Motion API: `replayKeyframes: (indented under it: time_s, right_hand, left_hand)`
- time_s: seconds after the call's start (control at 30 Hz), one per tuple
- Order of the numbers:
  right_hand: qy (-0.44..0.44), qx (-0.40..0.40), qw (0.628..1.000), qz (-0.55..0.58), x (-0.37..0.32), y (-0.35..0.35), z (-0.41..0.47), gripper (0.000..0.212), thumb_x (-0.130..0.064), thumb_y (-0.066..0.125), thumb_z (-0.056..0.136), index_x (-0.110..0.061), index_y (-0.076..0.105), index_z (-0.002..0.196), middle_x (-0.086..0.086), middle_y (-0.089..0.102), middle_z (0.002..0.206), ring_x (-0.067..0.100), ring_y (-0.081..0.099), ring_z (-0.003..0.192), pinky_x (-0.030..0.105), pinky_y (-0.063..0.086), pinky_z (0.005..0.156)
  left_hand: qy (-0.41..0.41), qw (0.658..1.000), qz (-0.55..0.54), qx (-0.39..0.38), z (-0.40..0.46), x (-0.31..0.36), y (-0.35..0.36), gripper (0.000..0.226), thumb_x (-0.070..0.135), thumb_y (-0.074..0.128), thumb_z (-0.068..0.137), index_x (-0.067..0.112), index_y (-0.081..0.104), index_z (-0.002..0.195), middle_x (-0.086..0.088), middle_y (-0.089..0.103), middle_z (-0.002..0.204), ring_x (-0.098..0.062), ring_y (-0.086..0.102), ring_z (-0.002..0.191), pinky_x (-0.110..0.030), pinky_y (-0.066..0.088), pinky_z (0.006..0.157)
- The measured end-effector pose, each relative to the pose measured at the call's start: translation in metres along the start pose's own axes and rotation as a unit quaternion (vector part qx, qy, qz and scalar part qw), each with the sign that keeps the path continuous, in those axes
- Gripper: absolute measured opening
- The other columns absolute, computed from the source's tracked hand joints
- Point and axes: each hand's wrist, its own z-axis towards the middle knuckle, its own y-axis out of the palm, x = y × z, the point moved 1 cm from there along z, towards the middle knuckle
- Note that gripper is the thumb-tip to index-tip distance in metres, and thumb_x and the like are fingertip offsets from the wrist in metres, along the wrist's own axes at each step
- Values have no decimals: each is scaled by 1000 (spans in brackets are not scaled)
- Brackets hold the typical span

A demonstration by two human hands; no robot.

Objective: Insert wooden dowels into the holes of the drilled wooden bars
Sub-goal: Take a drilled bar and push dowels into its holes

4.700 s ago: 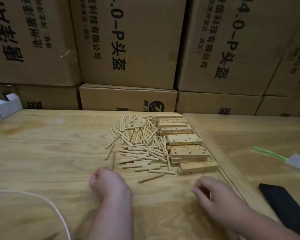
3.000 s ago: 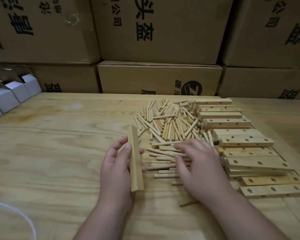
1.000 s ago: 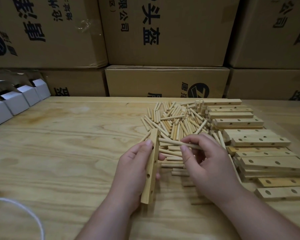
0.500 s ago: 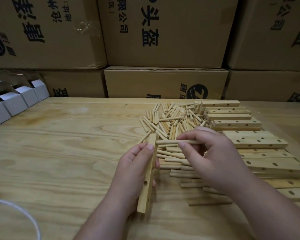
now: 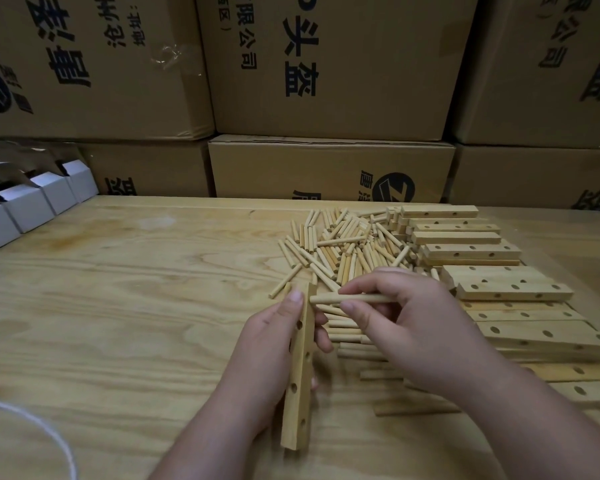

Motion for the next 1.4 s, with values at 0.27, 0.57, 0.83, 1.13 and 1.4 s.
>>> replayKeyframes:
  time_s: [0.27,0.57,0.83,1.13,1.4]
  right_hand:
    - [18,-9,1000,-8,-2,4,-2,11,-34,72,91,-34,76,102,-38,61,81,-11,61,72,2,42,61]
    - [19,2,996,-82,-5,7,-3,28,-52,61,90,-37,74,111,-29,65,93,-12,61,89,9,51,70]
    - [86,0,996,-22,-2,10,-3,17,-44,67,92,-34,76,103,-29,69,83,-19,59,89,-3,43,63]
    - [180,-8,983,16,-7,4,1,20,-50,69,89,-40,70,71,-25,71,74,-14,63,76,15,45,57]
    - [229,-32,966,113,-8,-2,2,27,-46,66,92,-25,78,82,-26,47,38,-13,45,37,22,33,55]
  left_hand:
    - [5,997,61,50,0,-3,3,62,76,37,80,23,70,74,-11,62,52,-21,55,37,-25,45,38]
    - [5,993,101,59,1,-8,5,61,80,37,76,26,65,75,-9,63,54,-20,57,42,-28,47,41]
    - [9,990,127,54,0,-11,4,66,86,33,80,27,64,77,-6,64,54,-16,57,45,-29,48,44]
    - [26,989,140,43,-1,-10,3,64,86,38,73,28,63,76,-4,63,54,-15,60,48,-36,50,48]
    - [43,994,89,48,-4,-6,7,60,80,40,88,27,65,74,-8,62,53,-19,57,43,-29,47,42]
